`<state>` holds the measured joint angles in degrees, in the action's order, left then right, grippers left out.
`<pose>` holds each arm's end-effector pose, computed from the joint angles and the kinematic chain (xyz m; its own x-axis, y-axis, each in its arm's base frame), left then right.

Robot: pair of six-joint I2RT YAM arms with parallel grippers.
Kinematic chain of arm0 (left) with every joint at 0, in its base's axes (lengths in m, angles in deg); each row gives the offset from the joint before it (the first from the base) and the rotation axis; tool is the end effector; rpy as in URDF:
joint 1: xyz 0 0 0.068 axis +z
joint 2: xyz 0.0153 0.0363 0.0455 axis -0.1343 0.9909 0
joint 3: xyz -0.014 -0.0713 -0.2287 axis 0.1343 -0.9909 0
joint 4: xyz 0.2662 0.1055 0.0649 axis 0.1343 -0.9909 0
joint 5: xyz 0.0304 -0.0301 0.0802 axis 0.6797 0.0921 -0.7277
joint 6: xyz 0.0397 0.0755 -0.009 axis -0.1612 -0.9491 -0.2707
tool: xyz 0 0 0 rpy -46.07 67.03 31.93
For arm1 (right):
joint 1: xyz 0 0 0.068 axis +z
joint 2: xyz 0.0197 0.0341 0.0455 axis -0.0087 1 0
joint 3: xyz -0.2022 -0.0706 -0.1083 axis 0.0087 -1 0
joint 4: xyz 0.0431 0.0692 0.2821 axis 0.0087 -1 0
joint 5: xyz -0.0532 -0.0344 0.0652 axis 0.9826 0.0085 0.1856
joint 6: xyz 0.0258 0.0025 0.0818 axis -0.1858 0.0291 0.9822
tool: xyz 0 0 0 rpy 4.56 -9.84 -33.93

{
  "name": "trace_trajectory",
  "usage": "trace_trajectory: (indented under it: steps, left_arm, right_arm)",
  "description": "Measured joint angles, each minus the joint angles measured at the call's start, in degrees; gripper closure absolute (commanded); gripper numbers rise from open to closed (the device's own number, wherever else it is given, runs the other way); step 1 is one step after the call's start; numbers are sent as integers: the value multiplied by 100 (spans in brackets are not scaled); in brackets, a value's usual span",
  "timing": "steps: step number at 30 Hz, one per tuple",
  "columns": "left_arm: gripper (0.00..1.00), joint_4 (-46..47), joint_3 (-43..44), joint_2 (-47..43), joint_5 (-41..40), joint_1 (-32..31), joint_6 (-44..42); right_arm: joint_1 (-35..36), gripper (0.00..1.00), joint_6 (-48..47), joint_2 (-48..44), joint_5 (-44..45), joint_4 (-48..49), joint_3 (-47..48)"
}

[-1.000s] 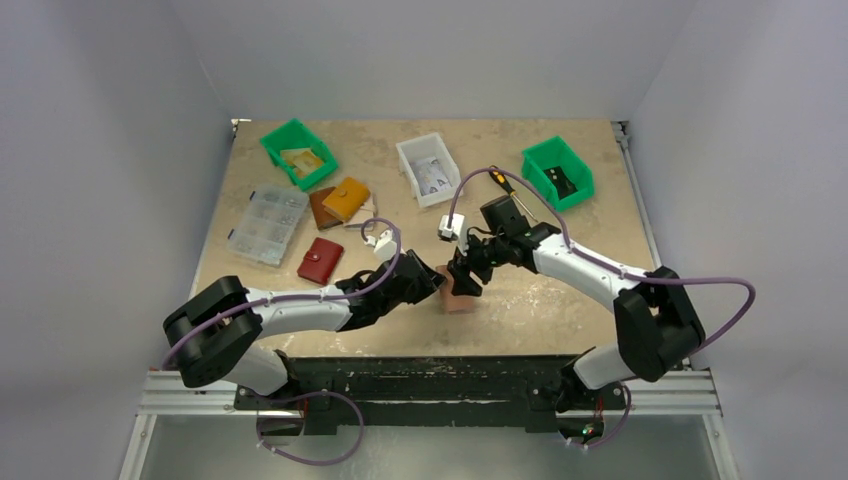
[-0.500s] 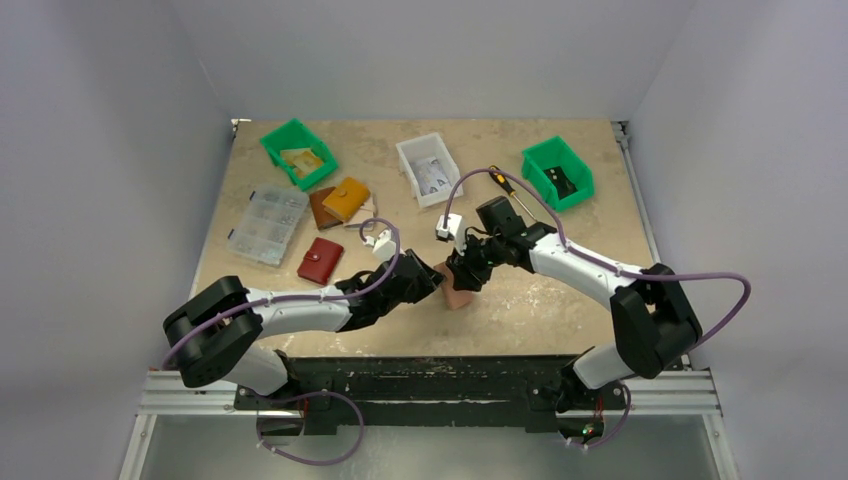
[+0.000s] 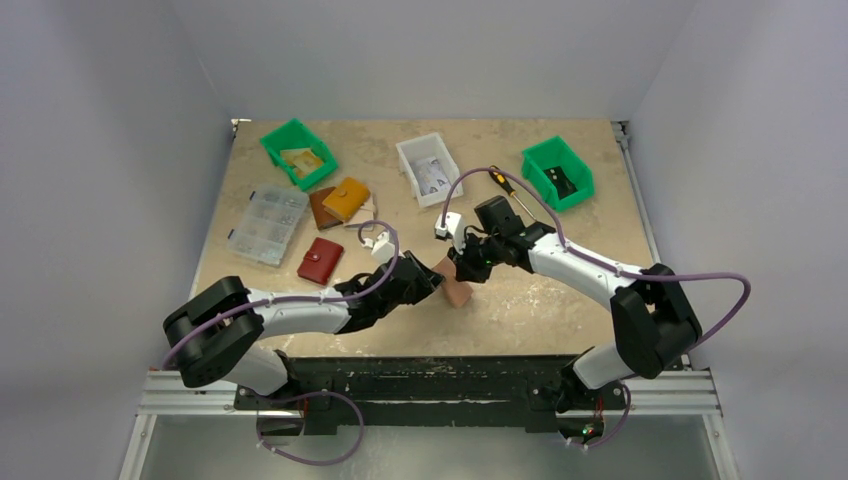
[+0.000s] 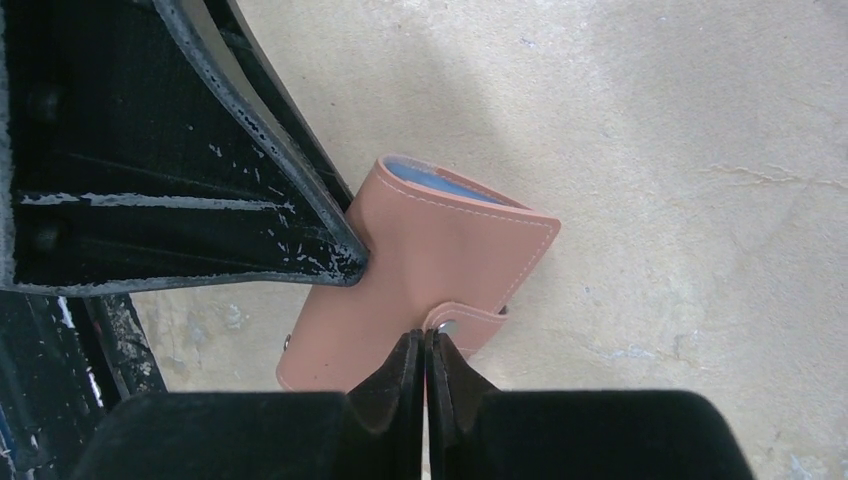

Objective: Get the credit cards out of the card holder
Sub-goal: Open the card holder at the center of the board.

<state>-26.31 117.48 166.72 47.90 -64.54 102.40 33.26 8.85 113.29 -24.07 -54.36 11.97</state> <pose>0.2088 -0.2746 0.0956 -0.6878 -0.6425 -0.3379 -0.1578 0.5866 -0.7944 0.2729 0.2219 0.1280 -0.3176 -0.6702 -0.6708 -0.9296 0.3597 0.0807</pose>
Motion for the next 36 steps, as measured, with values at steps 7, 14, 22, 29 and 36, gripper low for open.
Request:
trace_trajectory:
  steps: [7,14,22,29,36]
  left_arm:
    - [100,144,-79,0,22,0,-4]
    - [100,365,-247,0,55,0,-2]
    - [100,584,-433,0,63,0,2]
    - [100,577,-640,-24,90,-31,-2]
    - [100,621,-697,-44,94,-33,-2]
  right_arm:
    - [11,100,57,0,111,2,39]
    - [17,100,184,0,236,4,52]
    - [33,100,358,0,518,127,55]
    - [-105,100,378,0,992,251,55]
    - [-155,75,142,0,361,15,177]
